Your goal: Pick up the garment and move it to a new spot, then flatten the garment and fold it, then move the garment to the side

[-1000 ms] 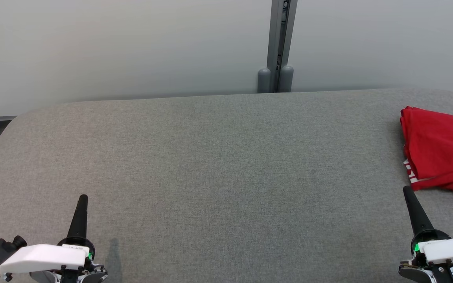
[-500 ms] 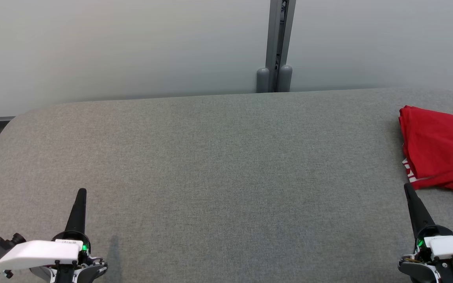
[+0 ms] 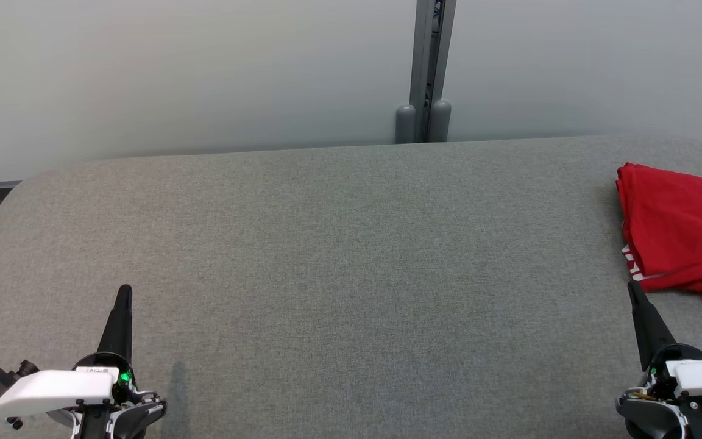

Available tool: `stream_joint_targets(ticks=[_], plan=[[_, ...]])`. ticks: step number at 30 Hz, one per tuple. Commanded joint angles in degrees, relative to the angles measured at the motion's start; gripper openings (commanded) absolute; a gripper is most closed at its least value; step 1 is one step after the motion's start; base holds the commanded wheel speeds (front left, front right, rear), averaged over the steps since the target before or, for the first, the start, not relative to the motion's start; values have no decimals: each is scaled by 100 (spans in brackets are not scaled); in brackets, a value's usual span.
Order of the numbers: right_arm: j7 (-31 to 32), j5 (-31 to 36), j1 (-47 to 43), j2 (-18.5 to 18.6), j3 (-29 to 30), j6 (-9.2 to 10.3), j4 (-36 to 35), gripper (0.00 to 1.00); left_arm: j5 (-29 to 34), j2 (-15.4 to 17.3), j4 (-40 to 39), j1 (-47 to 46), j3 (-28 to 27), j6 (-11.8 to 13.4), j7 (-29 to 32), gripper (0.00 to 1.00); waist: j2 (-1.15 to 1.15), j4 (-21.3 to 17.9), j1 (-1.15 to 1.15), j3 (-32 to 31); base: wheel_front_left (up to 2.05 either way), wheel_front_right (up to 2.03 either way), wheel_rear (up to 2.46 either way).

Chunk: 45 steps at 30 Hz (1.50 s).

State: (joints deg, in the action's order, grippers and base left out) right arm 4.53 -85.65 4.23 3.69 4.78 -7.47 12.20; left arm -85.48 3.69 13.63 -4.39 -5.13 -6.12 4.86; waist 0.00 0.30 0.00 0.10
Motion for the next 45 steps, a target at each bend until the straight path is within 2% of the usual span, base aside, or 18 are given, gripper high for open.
stream_joint_targets(ticks=[1, 19, 45], plan=[[37, -126, 104, 36, 18, -4, 22, 0, -109, 12, -5, -137, -48, -54, 24, 0, 0, -2, 0, 1, 0, 0, 0], [116, -808, 229, 22, 60, -4, 198, 0, -711, -84, 52, -240, -171, -157, 189, 0, 0, -30, 0, 8, 0, 0, 0], [144, -741, 220, -9, 97, -4, 195, 0, -696, -82, 50, -227, -163, -157, 187, 0, 0, -30, 0, 8, 0, 0, 0]])
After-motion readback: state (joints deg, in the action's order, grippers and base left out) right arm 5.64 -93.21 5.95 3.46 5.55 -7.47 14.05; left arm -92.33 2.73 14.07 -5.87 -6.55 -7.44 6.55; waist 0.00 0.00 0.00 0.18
